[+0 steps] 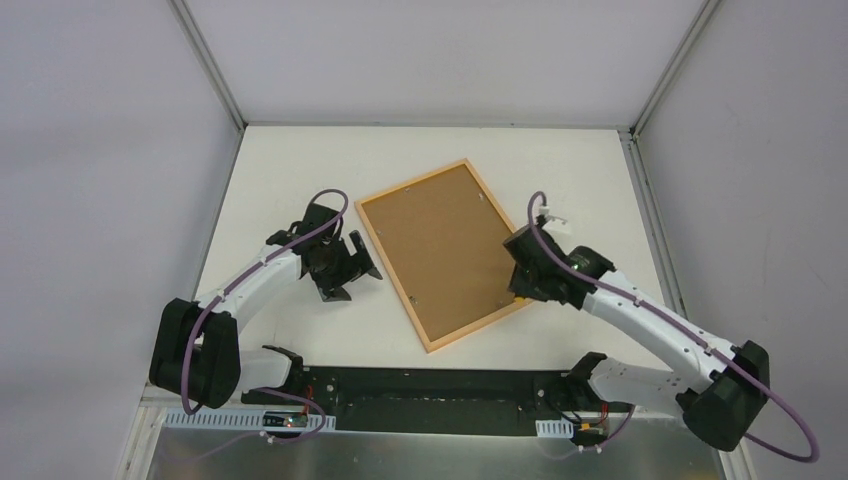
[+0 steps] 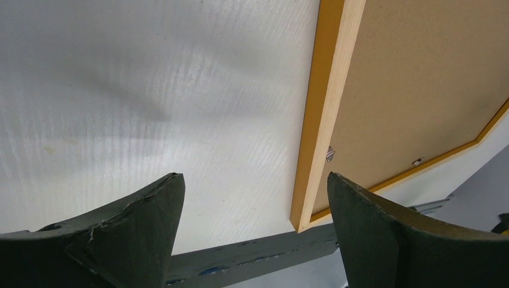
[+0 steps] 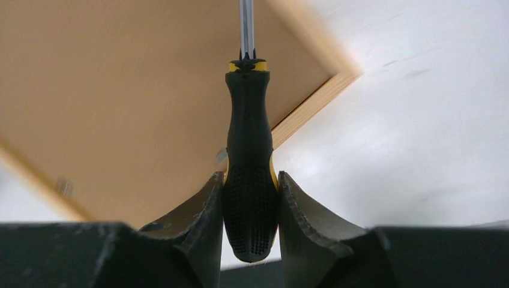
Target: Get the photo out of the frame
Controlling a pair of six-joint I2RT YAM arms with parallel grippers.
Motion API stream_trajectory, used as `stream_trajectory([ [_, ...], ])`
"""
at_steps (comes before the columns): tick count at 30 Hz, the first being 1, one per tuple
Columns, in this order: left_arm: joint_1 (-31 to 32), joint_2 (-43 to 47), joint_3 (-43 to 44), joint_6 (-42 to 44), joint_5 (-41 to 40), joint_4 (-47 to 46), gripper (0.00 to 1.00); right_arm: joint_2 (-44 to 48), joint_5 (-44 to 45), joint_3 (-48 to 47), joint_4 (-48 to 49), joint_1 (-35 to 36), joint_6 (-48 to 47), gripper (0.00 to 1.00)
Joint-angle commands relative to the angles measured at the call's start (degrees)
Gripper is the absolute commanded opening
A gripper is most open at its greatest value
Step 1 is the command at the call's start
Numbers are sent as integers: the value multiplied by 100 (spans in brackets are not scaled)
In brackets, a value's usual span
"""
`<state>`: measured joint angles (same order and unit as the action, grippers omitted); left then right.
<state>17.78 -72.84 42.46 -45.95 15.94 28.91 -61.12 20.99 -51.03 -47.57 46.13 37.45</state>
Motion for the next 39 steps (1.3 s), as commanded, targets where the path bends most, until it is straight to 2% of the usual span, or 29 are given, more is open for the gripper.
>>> stream_trajectory([
  [1,-7,128,79,-87,307,-6,89,-314,1580,-643,-833,-1342,-421,0],
  [5,5,196,81,-135,404,-8,89,-1145,1483,-1011,-502,-2657,-1263,0],
  [8,50,250,23,-204,512,-7,89,-2001,1693,-1374,-135,-3194,-1715,0],
  [13,366,412,-70,-285,696,-8,91,-3706,2042,-2462,317,-3734,-2177,0],
  [19,911,758,-265,-452,897,76,95,-5414,1548,-3930,227,-4229,-2358,0],
  [24,1103,1124,-469,-429,865,309,96,-5957,1693,-3831,618,-4259,-2881,3],
  [27,1105,1257,-489,-313,788,510,96,-6118,1761,-3696,844,-4277,-3207,8],
  [35,1105,867,-155,134,643,642,96,-6353,1063,-3714,784,-4303,-3473,43],
  [39,1105,694,129,345,640,680,96,-6482,955,-3870,548,-4306,-3575,52],
])
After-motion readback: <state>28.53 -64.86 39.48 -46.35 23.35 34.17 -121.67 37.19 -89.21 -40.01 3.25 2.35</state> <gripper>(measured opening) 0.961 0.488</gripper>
